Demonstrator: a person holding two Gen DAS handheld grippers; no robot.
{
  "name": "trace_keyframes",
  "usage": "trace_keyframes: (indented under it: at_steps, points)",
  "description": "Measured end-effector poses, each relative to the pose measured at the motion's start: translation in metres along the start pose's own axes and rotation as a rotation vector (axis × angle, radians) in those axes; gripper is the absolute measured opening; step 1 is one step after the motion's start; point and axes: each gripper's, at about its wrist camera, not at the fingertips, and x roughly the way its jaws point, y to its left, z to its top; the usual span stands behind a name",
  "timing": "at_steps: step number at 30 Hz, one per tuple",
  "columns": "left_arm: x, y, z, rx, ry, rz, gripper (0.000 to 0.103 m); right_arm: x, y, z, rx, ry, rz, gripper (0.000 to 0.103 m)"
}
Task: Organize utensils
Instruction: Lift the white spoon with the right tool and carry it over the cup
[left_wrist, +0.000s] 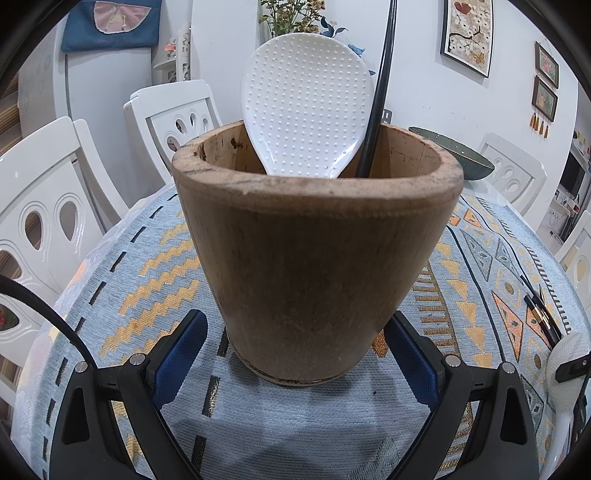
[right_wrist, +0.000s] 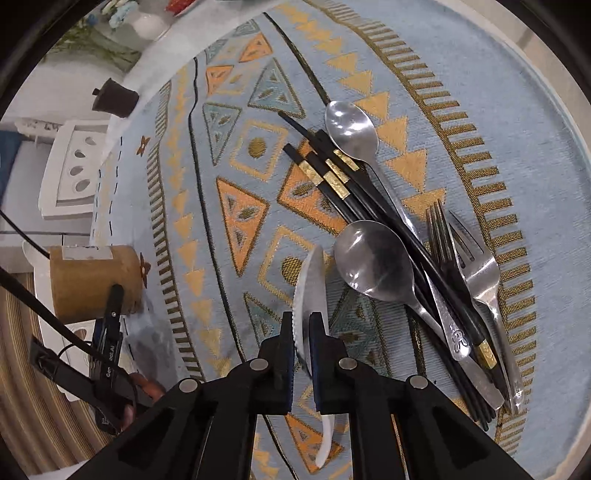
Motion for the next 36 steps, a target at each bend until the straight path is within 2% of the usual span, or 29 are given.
trace_keyframes:
  at_steps: [6,9,17,22,27,32,36]
  points:
    - [0.0,0.0,0.0,0.0,0.0,0.0,0.097,0.01,-0.004,0.005,0.019,0.015,-0.005,0.008]
    - [0.0,0.0,0.0,0.0,0.0,0.0,0.097,0.004,0.004,0.004,-0.017,-0.012,0.002,0.008]
    - [0.0,0.0,0.0,0.0,0.0,0.0,0.097,-0.037,0.022,0.004,-0.075,-0.121,0.096,0.008]
    - [0.0,0.0,0.0,-0.001,0.0,0.0,0.097,-0.082,0.053,0.006,-0.149,-0.263,0.131,0.008]
    - [0.0,0.0,0.0,0.0,0.0,0.001,0.097,-0.132,0.11,0.004,-0.267,-0.44,0.154,0.008]
    - [0.001,0.0,0.001,0.003,-0.001,0.006,0.097,-0.178,0.173,-0.003,-0.334,-0.628,0.26,0.008]
    - [0.0,-0.002,0.0,0.006,-0.003,0.011,0.097,-0.191,0.217,-0.008,-0.358,-0.723,0.346,0.008]
